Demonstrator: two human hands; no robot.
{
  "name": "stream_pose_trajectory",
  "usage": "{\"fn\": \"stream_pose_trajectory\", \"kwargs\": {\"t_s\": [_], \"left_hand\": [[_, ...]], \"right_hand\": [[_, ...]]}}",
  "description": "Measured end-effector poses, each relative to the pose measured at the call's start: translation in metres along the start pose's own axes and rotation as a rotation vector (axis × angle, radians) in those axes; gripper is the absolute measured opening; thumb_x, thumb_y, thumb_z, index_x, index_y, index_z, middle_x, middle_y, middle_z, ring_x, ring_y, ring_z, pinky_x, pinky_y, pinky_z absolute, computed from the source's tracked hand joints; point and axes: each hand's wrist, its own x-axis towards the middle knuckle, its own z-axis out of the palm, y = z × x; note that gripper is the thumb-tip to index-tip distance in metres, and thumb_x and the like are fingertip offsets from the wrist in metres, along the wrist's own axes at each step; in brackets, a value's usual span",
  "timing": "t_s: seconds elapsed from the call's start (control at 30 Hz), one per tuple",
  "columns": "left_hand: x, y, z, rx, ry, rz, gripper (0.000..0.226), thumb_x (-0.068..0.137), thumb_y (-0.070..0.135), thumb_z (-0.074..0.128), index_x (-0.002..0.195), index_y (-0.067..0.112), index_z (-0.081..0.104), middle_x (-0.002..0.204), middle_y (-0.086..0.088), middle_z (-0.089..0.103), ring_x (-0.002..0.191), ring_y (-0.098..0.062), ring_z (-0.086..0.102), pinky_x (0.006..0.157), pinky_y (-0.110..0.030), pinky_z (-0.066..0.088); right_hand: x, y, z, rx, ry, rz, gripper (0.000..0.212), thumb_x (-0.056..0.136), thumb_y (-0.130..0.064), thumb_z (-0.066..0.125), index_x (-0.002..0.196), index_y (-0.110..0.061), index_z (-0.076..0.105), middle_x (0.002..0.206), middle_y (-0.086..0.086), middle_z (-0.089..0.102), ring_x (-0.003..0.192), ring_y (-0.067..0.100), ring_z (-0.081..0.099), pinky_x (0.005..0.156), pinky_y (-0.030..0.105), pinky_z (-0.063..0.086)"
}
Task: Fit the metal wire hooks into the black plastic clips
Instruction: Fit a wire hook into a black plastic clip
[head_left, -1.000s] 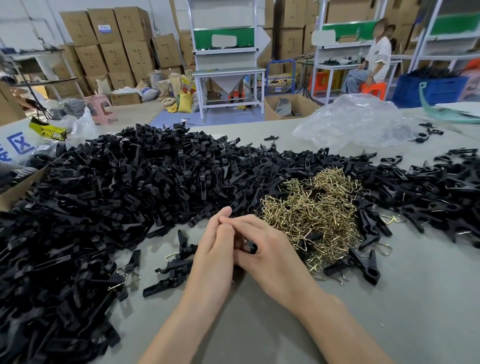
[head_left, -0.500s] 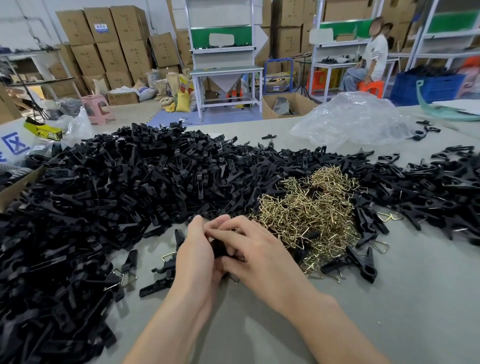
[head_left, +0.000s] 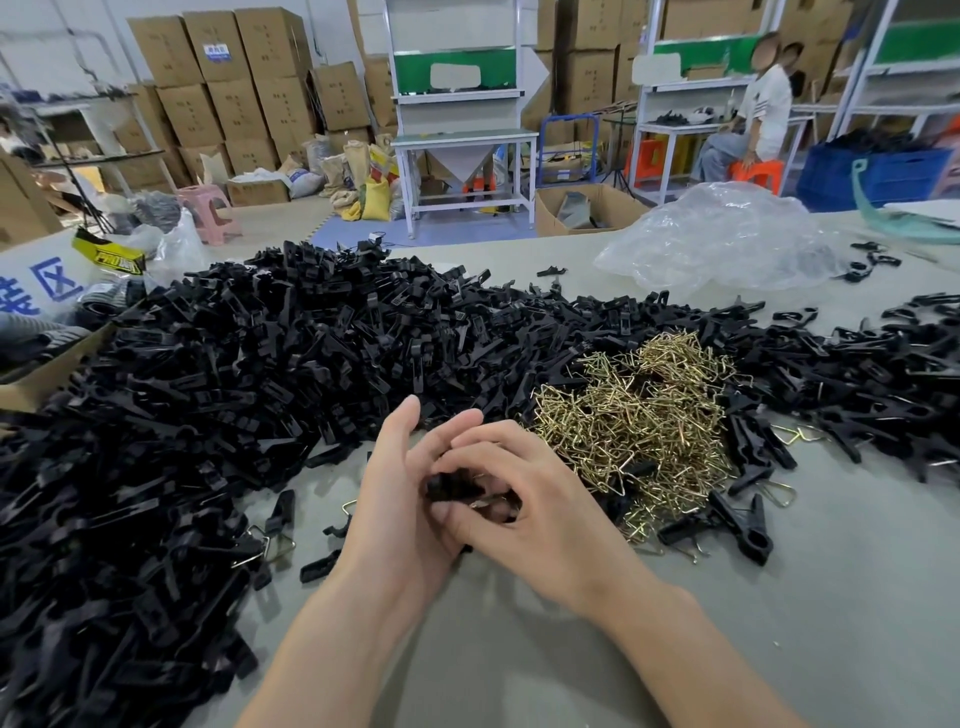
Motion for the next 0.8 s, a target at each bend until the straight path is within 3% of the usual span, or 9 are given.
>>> {"fn": "stream_pose_trajectory", "kwargs": {"t_s": [0.1, 0.2, 0.3, 0.33, 0.47, 0.57, 0.73, 0.8], "left_hand": [[0.001, -0.005, 0.005, 0.047, 0.05, 0.033, 0.061, 0.097, 0.06, 0.042, 0.118, 0.01, 0.071, 0.124, -0.025, 0.066, 0.117, -0.046, 0.062, 0.096, -0.05, 0.053], [0.003, -0.012, 0.01, 0.059, 0.118, 0.078, 0.063, 0.099, 0.058, 0.038, 0.11, 0.004, 0.07, 0.102, -0.019, 0.067, 0.093, -0.035, 0.066, 0.082, -0.04, 0.055], [0.008, -0.014, 0.009, 0.012, 0.179, 0.101, 0.064, 0.102, 0.055, 0.035, 0.083, 0.013, 0.079, 0.071, -0.014, 0.059, 0.062, -0.023, 0.062, 0.065, -0.034, 0.054], [0.008, -0.014, 0.009, 0.011, 0.185, 0.102, 0.064, 0.102, 0.055, 0.034, 0.082, 0.014, 0.08, 0.065, -0.011, 0.056, 0.057, -0.022, 0.06, 0.062, -0.033, 0.054], [0.008, -0.015, 0.009, 0.009, 0.198, 0.099, 0.061, 0.102, 0.056, 0.034, 0.092, 0.017, 0.08, 0.059, -0.008, 0.051, 0.056, -0.022, 0.058, 0.061, -0.033, 0.057], [0.007, -0.015, 0.009, 0.002, 0.211, 0.094, 0.06, 0.103, 0.056, 0.034, 0.093, 0.02, 0.081, 0.053, -0.004, 0.045, 0.05, -0.019, 0.053, 0.056, -0.03, 0.057], [0.009, -0.017, 0.007, 0.052, 0.237, 0.14, 0.061, 0.102, 0.06, 0.033, 0.092, 0.025, 0.081, 0.059, -0.008, 0.048, 0.057, -0.023, 0.061, 0.065, -0.033, 0.059], [0.008, -0.017, 0.007, 0.043, 0.228, 0.135, 0.06, 0.1, 0.061, 0.036, 0.092, 0.023, 0.081, 0.054, -0.006, 0.047, 0.054, -0.022, 0.059, 0.062, -0.033, 0.057]], "right_hand": [[0.0, 0.0, 0.001, -0.051, 0.004, -0.013, 0.029, 0.088, -0.04, 0.07, 0.116, -0.033, 0.069, 0.126, -0.021, 0.051, 0.118, 0.007, 0.05, 0.1, 0.033, 0.045], [0.0, -0.002, 0.001, -0.091, 0.004, -0.037, 0.03, 0.086, -0.039, 0.067, 0.115, -0.03, 0.069, 0.129, -0.017, 0.053, 0.124, 0.008, 0.047, 0.107, 0.03, 0.039], [0.0, -0.004, 0.002, -0.089, -0.01, -0.061, 0.028, 0.086, -0.029, 0.073, 0.114, -0.024, 0.071, 0.127, -0.011, 0.058, 0.125, 0.013, 0.05, 0.107, 0.032, 0.038], [0.0, -0.005, 0.003, -0.093, -0.007, -0.07, 0.028, 0.085, -0.026, 0.074, 0.113, -0.022, 0.072, 0.126, -0.01, 0.059, 0.123, 0.013, 0.051, 0.106, 0.033, 0.039], [0.0, -0.007, 0.002, -0.08, 0.002, -0.042, 0.039, 0.083, -0.032, 0.07, 0.121, -0.029, 0.066, 0.122, -0.018, 0.06, 0.11, 0.01, 0.051, 0.099, 0.031, 0.044], [-0.001, -0.007, 0.003, -0.027, 0.003, 0.003, 0.046, 0.079, -0.034, 0.069, 0.125, -0.035, 0.059, 0.123, -0.023, 0.058, 0.114, 0.009, 0.05, 0.097, 0.033, 0.047], [-0.001, -0.005, 0.005, 0.077, -0.003, 0.02, 0.048, 0.078, -0.031, 0.069, 0.123, -0.042, 0.055, 0.124, -0.024, 0.058, 0.115, 0.013, 0.05, 0.094, 0.039, 0.052], [0.0, -0.005, 0.005, 0.065, 0.0, 0.007, 0.046, 0.08, -0.028, 0.072, 0.122, -0.04, 0.056, 0.124, -0.023, 0.058, 0.115, 0.013, 0.051, 0.094, 0.039, 0.052]]}}
